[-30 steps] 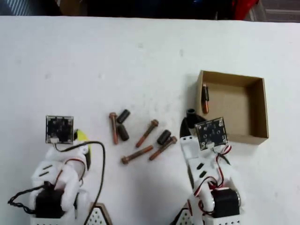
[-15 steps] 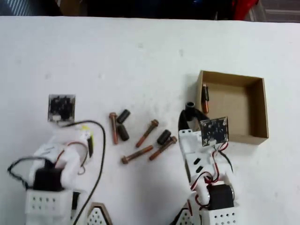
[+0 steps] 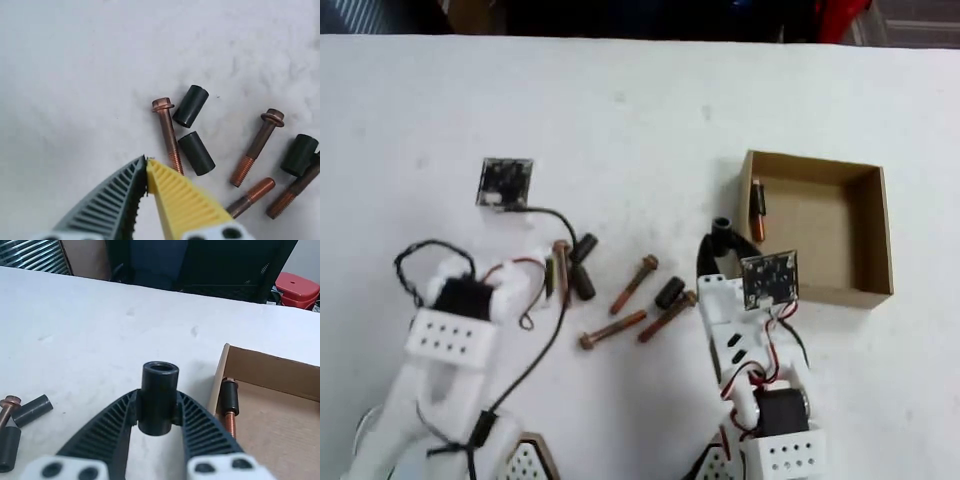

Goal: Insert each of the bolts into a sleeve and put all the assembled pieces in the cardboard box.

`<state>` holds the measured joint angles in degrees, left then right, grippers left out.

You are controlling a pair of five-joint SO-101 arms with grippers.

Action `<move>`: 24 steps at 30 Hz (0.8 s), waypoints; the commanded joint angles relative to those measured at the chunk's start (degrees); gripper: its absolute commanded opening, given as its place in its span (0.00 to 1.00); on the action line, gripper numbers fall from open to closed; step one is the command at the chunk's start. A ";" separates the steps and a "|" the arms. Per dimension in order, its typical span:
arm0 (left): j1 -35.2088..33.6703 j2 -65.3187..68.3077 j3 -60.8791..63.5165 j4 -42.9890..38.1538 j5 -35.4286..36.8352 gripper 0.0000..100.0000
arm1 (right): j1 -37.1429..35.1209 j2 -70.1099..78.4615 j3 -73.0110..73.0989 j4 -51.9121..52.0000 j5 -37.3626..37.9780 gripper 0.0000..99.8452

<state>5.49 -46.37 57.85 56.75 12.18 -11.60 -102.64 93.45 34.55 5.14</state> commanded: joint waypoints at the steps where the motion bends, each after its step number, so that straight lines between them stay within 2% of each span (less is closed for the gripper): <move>1: 1.01 7.69 -2.81 -6.95 5.63 0.02 | 0.48 -0.57 -0.44 -1.63 -0.18 0.02; 16: 0.92 22.99 -3.16 -22.59 5.80 0.03 | 0.48 -0.57 -0.35 -1.54 0.00 0.02; 20: 1.01 26.42 -6.15 -21.98 5.80 0.09 | 0.48 -0.57 -0.35 -1.45 0.00 0.02; 24: 1.01 31.08 -9.58 -19.78 5.89 0.08 | 0.48 -0.57 -0.35 -0.22 0.09 0.02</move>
<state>5.58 -18.24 53.36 35.91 17.63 -11.60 -102.64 93.45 34.55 5.14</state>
